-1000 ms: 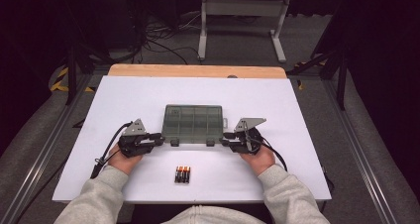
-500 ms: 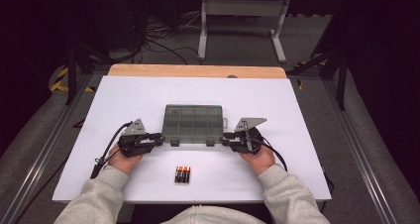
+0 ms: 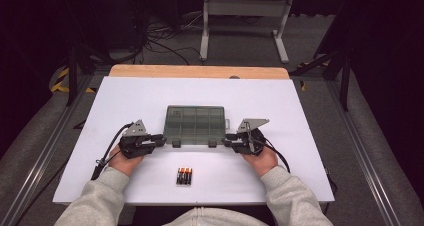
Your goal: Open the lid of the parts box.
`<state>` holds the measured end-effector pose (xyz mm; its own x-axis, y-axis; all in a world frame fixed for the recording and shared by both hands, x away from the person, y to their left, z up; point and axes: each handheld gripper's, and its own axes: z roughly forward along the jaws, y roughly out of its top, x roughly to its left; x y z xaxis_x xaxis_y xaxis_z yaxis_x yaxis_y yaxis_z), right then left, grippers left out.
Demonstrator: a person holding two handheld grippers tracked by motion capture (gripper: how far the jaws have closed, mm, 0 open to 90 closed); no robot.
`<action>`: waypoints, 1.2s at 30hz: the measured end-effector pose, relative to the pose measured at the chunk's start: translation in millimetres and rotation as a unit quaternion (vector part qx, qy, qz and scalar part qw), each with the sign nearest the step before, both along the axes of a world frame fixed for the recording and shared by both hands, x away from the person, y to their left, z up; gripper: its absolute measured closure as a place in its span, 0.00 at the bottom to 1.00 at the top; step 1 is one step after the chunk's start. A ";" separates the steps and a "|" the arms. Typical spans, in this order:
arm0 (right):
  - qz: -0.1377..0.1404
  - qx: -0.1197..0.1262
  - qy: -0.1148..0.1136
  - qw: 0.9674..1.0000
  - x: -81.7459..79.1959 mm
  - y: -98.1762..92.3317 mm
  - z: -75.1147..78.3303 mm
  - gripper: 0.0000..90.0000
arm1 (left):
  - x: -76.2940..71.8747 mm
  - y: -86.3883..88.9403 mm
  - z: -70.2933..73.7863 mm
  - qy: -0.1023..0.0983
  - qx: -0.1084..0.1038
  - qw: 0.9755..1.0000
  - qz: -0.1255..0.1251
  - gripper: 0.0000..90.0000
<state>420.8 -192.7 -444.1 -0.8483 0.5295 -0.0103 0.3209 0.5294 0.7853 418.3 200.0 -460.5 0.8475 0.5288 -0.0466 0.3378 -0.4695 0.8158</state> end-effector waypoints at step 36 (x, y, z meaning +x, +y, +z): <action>0.008 0.103 -0.040 0.994 -3.9 -4.9 20.3 0.96 | -1.5 7.7 15.9 -0.028 -0.127 0.991 0.013 0.92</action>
<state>416.9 -197.5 -423.8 -0.8578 0.5132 0.0286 0.2455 0.3601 0.9000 416.8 207.6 -444.6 0.8382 0.5286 -0.1340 0.2984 -0.2388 0.9241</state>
